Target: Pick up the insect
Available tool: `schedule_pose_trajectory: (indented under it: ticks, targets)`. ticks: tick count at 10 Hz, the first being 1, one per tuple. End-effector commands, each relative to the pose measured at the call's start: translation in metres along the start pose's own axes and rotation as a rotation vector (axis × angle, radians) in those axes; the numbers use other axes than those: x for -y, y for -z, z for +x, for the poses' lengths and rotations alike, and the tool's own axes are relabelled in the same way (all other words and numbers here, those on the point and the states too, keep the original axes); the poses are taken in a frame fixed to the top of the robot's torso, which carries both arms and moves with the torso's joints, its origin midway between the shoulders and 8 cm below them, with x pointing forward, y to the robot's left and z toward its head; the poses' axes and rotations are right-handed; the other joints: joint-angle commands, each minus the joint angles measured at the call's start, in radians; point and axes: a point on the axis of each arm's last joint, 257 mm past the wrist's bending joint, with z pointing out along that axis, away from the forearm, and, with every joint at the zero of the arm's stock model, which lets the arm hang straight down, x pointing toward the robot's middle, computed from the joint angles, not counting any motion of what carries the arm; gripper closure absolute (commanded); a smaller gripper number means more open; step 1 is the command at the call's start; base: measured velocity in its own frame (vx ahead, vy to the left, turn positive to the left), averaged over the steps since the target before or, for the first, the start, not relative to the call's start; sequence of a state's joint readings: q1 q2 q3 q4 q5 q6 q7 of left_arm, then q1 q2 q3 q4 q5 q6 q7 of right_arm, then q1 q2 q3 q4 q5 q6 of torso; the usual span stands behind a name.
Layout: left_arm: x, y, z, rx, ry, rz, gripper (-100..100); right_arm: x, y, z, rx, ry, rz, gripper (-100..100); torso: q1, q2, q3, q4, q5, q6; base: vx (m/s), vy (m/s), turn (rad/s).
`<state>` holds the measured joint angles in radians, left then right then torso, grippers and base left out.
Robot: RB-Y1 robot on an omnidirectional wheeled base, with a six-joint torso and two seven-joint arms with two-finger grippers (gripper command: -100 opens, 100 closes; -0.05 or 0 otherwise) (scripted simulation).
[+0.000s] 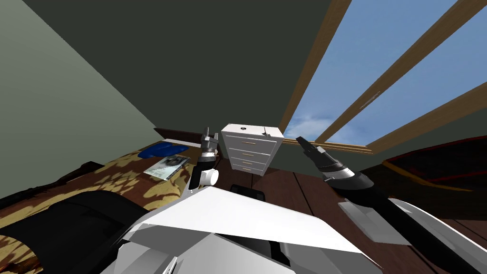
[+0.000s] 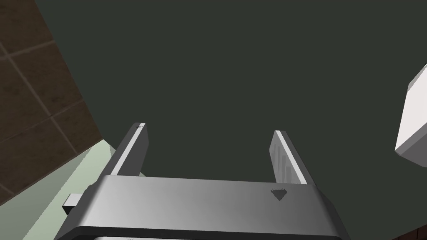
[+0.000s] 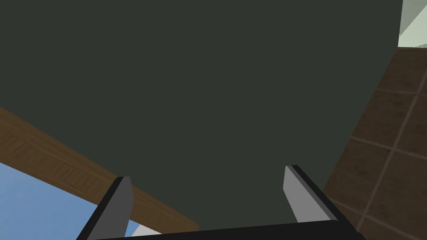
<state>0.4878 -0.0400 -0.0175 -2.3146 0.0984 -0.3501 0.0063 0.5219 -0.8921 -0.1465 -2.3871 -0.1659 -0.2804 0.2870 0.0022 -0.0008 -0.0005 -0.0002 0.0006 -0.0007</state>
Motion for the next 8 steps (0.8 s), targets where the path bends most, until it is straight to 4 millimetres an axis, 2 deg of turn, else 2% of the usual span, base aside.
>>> schedule_pose_trajectory:
  ticks: [1,8]
  targets:
    - [0.0,0.0,0.0,0.0,0.0,0.0,0,0.002,-0.002,0.001,-0.037,0.032,0.009,-100,0.0,0.0,0.0,0.0,0.0,0.0,-0.002,0.048,-0.125]
    - [0.0,0.0,0.0,0.0,0.0,0.0,0,0.001,-0.009,0.019,-0.205,0.147,-0.006,-100,0.001,0.0,0.0,0.0,0.0,0.001,0.002,0.044,-0.074]
